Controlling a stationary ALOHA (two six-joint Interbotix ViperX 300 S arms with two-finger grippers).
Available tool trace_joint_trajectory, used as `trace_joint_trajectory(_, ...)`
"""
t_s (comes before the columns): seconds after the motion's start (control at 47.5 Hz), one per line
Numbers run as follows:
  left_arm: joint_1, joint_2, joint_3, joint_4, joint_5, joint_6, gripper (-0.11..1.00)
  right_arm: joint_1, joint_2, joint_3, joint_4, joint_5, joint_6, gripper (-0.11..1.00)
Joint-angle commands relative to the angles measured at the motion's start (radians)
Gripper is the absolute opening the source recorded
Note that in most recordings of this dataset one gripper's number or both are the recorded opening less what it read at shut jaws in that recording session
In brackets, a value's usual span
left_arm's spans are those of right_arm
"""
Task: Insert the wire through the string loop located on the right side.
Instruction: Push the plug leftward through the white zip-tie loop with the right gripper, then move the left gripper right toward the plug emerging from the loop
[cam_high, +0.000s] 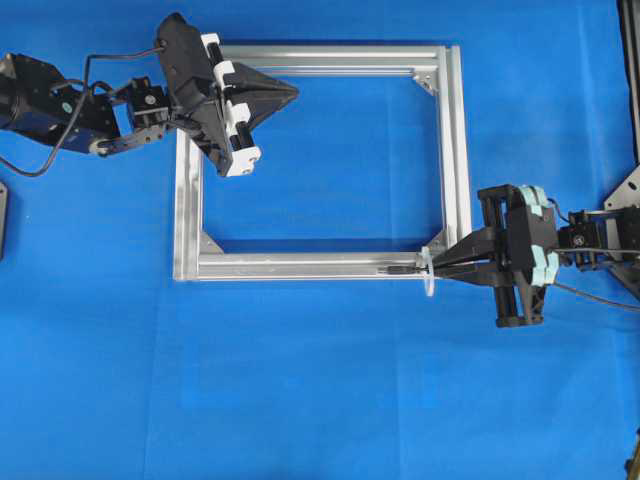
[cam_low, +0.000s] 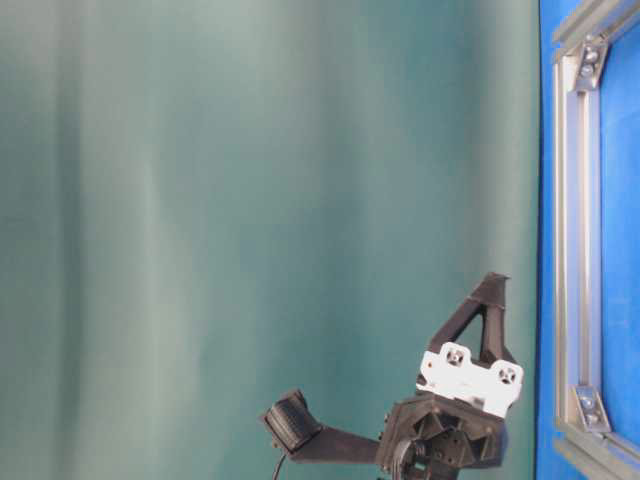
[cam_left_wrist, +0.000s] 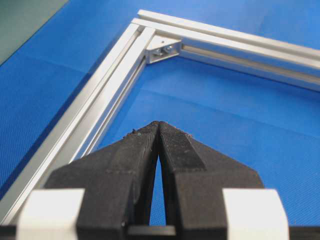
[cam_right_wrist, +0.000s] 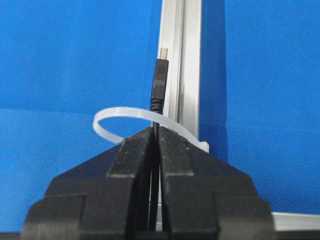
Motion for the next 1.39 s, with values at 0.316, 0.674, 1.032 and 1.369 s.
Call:
trace_joint_trajectory(0.316,-0.075,-0.032,-0.008,0.003,-0.012,-0.017,0.0,0.002,-0.006,-0.014,-0.002,-0.011,-0.002,-0.04)
trace_joint_trajectory(0.674,-0.334,-0.029,-0.008,0.003,-0.009,-0.074,0.0,0.002,-0.005,-0.014,-0.002,-0.011,-0.002,-0.04)
trace_joint_trajectory(1.032,-0.462,-0.028,-0.008,0.003,-0.008,-0.123,0.0,0.002,-0.006,-0.015,-0.003,-0.011,-0.003,-0.04)
trace_joint_trajectory(1.369,-0.46,-0.023,-0.023,0.003,0.002,-0.123,0.0,0.002,-0.006,-0.015,-0.002,-0.011,-0.002,-0.04)
